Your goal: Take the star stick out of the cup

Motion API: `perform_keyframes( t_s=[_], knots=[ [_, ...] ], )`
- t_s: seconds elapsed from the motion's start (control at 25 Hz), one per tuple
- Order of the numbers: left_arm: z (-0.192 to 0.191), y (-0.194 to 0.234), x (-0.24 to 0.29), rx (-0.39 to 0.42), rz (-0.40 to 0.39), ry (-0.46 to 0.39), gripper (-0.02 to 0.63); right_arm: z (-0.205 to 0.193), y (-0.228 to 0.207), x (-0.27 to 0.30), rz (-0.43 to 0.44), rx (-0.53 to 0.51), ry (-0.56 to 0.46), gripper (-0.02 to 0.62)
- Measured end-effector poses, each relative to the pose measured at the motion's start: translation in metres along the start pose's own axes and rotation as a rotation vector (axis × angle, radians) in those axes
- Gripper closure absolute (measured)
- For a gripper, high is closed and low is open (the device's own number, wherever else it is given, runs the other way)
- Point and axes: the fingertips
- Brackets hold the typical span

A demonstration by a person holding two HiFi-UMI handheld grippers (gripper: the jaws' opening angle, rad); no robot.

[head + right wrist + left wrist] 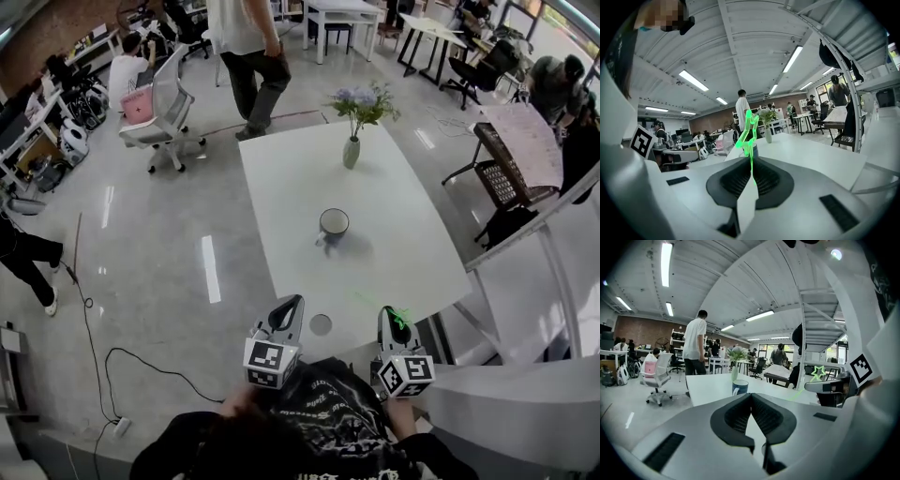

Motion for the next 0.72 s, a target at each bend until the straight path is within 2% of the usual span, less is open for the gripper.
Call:
perform_keyframes(
  t_s=[0.24, 0.72],
  knots=[
    [0.006, 0.003, 0.004, -0.003, -0.002, -0.004, 0.586, -0.003, -0.004, 0.003, -0.002, 0.02, 0.017, 0.577],
    [0.018, 0.004, 0.02, 0.004, 0.0, -0.004, 0.586, 0.01, -0.01, 0.018, 0.013, -0.013, 0.026, 0.577]
  ],
)
Point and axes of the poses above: the fingertips, and each gripper's own axes: x forward along the fingers, y to its left, z out of its top, and after that the axes turned 13 degrees about y, right-handed
